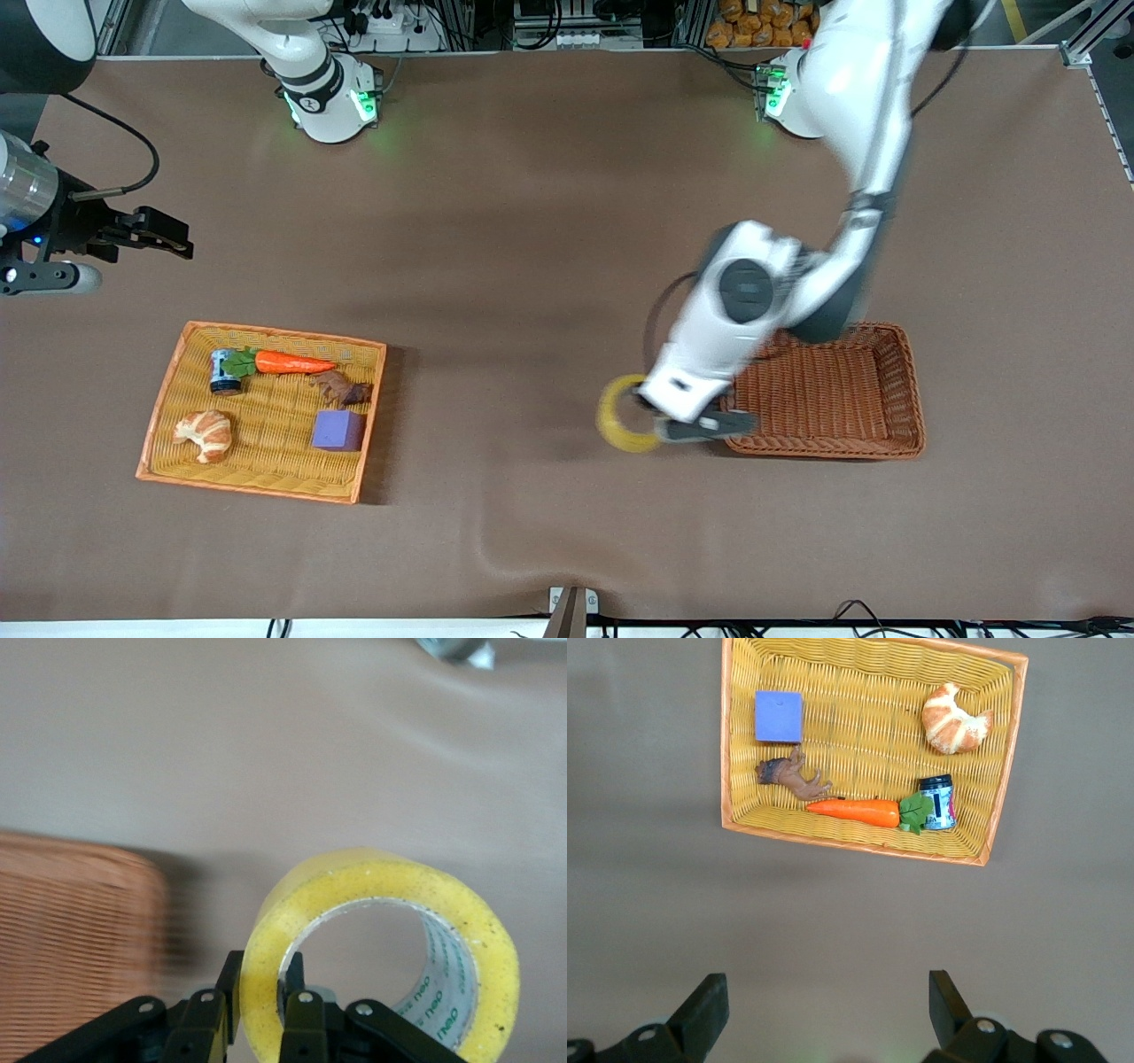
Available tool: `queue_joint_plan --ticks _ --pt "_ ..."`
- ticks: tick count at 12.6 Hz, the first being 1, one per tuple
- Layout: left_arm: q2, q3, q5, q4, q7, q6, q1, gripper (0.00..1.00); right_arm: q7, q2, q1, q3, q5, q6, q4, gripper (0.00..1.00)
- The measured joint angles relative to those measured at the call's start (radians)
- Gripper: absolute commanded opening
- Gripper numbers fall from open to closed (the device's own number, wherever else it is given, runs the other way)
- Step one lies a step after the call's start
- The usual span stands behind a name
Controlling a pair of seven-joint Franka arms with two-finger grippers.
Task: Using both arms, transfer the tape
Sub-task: 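Carry the tape roll with the left gripper over the brown basket, then lower the tape roll into the basket and open the left gripper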
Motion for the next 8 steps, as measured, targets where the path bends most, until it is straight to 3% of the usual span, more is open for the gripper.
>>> queue_joint_plan --ticks 2,4,6,8 --pt "-0.081 -0.001 0.0 -0.04 0.171 -0.11 0.121 0.0 0.0 0.0 0.0 0.001 0.0 0.0 0.0 1.0" --pt "-0.116 -0.001 0.0 -0.124 0.263 -0.136 0.196 0.0 0.0 0.0 0.0 0.001 0.0 0.0 0.001 1.0" --pt "-0.131 -0.001 0.001 -0.233 0.315 -0.112 0.259 0.0 0.0 0.0 0.0 0.001 0.0 0.0 0.001 1.0" --pt "-0.15 -0.001 0.001 -0.368 0.339 0.0 0.308 0.0 0.0 0.0 0.0 0.001 0.0 0.0 0.001 1.0"
